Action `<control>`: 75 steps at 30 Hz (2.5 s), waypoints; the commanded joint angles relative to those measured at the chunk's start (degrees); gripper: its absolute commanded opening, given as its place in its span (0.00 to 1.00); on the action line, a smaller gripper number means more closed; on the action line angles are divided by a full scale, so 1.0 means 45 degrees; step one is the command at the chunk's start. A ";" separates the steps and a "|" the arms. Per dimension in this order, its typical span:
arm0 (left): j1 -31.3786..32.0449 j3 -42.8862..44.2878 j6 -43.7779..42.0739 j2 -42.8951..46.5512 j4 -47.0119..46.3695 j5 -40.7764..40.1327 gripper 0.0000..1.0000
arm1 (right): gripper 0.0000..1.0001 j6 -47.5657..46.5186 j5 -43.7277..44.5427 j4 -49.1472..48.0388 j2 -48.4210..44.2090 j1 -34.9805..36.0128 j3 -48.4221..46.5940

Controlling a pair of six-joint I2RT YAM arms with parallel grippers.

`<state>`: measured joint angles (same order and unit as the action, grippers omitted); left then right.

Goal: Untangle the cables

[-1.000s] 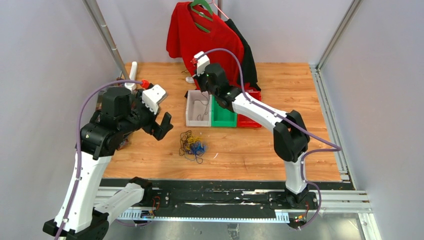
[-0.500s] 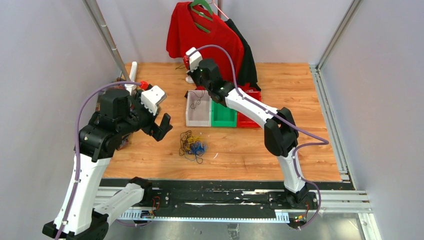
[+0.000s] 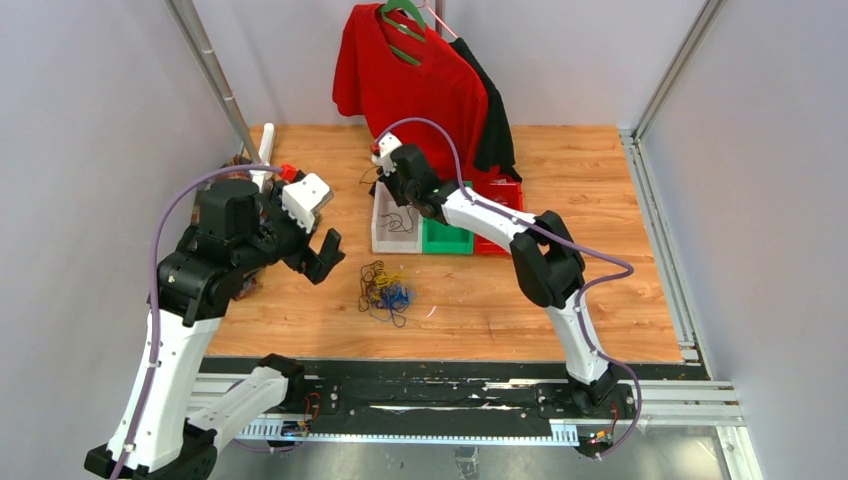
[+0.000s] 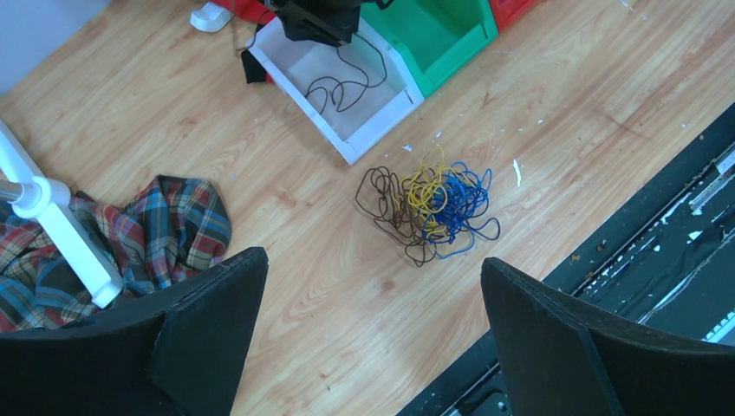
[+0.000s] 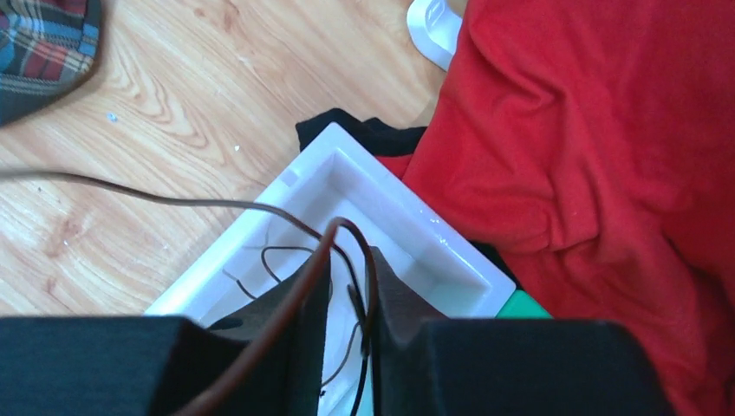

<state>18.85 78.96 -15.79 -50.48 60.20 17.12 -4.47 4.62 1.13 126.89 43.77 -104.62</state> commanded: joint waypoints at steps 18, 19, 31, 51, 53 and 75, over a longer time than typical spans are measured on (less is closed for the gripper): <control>0.0049 0.0437 -0.0416 0.0153 0.0059 -0.0306 0.98 | 0.64 0.1194 -0.0325 0.1146 -0.1940 -0.0319 0.1216; 0.0049 0.0441 -0.0434 0.0135 0.0059 -0.0385 0.98 | 0.64 0.1206 -0.0417 0.1155 -0.2015 -0.0369 0.1180; -0.1290 0.0995 -0.0172 -0.0905 0.0068 -0.0111 0.98 | 0.68 -0.2848 -0.2005 0.3128 -0.1136 0.0799 -0.1369; -0.3813 0.0845 0.0370 -0.1358 0.0059 0.2092 0.98 | 0.48 -0.6217 -0.1343 0.4998 0.2023 0.1645 -0.4347; -0.3818 0.0764 0.0356 -0.1253 0.0059 0.2116 0.98 | 0.35 -0.6059 -0.1233 0.4567 0.1923 0.1663 -0.4058; -0.3818 0.0171 -0.0223 -0.0793 0.0049 0.2376 0.98 | 0.01 -0.1382 0.0586 -0.1357 -0.2885 -0.0299 0.2625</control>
<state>2.00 80.77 -15.27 -54.89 60.36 26.61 -16.67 5.30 1.23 116.81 44.82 -96.79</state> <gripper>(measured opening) 0.980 0.006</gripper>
